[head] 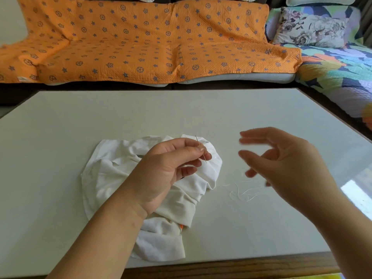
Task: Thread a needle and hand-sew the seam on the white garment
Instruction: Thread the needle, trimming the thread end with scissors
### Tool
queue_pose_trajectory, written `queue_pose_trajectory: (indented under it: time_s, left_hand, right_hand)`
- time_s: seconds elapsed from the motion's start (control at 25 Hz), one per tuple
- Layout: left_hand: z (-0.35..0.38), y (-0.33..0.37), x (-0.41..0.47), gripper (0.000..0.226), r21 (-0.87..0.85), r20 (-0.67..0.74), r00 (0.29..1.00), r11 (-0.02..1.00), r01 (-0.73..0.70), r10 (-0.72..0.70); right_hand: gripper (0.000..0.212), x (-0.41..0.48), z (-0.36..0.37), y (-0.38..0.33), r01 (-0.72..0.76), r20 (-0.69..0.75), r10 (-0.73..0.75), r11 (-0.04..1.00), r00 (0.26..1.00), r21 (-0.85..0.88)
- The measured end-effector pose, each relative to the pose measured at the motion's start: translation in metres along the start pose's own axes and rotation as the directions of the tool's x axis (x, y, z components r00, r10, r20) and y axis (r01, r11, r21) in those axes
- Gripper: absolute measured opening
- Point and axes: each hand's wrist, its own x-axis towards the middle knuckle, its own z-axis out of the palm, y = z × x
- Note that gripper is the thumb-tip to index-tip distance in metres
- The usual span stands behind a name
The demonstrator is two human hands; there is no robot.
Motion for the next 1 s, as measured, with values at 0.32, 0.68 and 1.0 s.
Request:
queue_pose_trajectory:
  time_s: [0.32,0.68,1.0]
  left_hand:
    - [0.001,0.0,-0.003,0.012,0.24,0.137,0.99,0.971,-0.006,-0.028]
    - [0.013,-0.014,0.005,0.012,0.266,0.176,0.98,0.963,0.041,-0.09]
    - [0.047,-0.038,0.017,0.023,0.168,0.154,0.977,0.979,0.119,-0.145]
  right_hand:
    - [0.028,-0.002,0.019,-0.006,-0.303,0.524,0.057,0.866,0.85,0.398]
    - [0.01,-0.009,0.012,0.013,-0.234,0.311,0.137,0.926,0.94,0.297]
    - [0.013,-0.025,-0.005,0.043,-0.387,0.216,0.32,0.759,0.922,0.524]
